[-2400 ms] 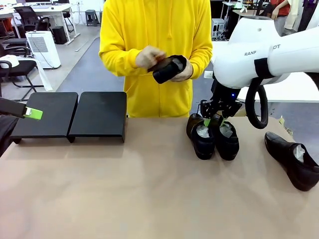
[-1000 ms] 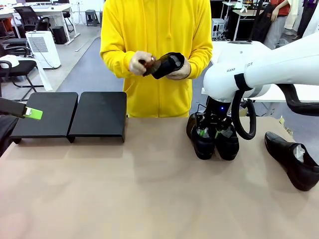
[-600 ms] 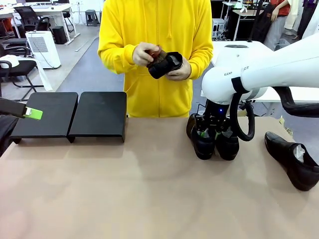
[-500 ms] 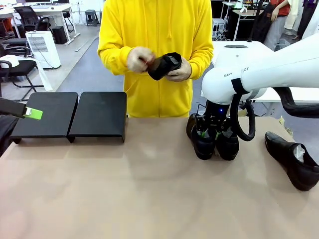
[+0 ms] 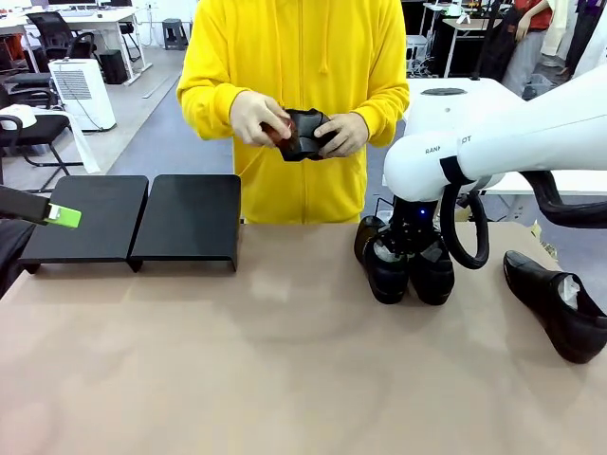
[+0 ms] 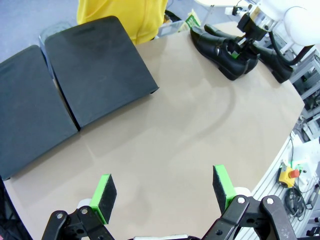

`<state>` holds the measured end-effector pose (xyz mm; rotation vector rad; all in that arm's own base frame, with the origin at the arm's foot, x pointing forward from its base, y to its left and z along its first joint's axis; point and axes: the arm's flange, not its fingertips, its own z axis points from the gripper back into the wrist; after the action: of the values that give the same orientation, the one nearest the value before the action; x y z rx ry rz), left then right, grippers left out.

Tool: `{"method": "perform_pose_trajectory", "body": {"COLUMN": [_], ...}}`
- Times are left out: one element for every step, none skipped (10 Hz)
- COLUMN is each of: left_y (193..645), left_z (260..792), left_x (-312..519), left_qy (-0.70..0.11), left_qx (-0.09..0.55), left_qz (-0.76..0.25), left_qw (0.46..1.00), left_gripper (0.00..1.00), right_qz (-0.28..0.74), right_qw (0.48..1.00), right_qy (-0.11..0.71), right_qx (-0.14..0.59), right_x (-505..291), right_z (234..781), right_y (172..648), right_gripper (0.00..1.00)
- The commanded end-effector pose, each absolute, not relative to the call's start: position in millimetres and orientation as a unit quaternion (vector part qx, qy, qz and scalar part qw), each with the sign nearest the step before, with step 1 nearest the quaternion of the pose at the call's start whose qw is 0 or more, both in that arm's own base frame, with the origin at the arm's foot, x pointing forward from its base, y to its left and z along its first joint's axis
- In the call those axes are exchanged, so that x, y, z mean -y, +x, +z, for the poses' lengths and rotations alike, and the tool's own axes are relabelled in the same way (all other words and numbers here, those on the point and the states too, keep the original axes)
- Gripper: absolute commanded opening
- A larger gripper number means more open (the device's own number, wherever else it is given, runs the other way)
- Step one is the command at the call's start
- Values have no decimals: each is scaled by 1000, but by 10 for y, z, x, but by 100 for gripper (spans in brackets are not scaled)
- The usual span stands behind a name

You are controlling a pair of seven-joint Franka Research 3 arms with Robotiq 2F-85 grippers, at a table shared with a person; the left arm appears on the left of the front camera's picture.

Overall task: Organize the shoes by placing them on the stand.
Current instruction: Pick up one Shoe and place it in the middle of the table.

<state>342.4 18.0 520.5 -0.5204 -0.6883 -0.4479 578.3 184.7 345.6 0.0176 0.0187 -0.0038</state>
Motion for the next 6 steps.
{"method": "perform_pose_trajectory", "body": {"left_y": [3430,3430,3430,3430,3430,3430], "left_z": [5206,5206,5206,5206,5206,5206], "left_x": [-193,-193,-193,-193,-193,-193], "left_qy": [-257,-257,-257,-257,-257,-257], "left_qx": [335,335,335,335,335,335], "left_qz": [-222,-222,-222,-222,-222,-222], "left_qw": [879,879,879,879,879,879], "left_gripper": [100,100,100,100,100,100], "right_qz": [-2,0,2,4,0,3], "right_qw": [1000,1000,1000,1000,1000,999], "right_qy": [-7,-9,-9,-8,-22,-28], "right_qx": [-10,-11,-12,-8,6,34], "right_x": [-1947,-1956,-1959,-1965,-1983,-2004], "right_z": [3431,3416,3411,3438,3591,3832], "right_y": [5848,5844,5839,5813,5706,5512], "right_gripper": [0,0,0,0,0,0]}}
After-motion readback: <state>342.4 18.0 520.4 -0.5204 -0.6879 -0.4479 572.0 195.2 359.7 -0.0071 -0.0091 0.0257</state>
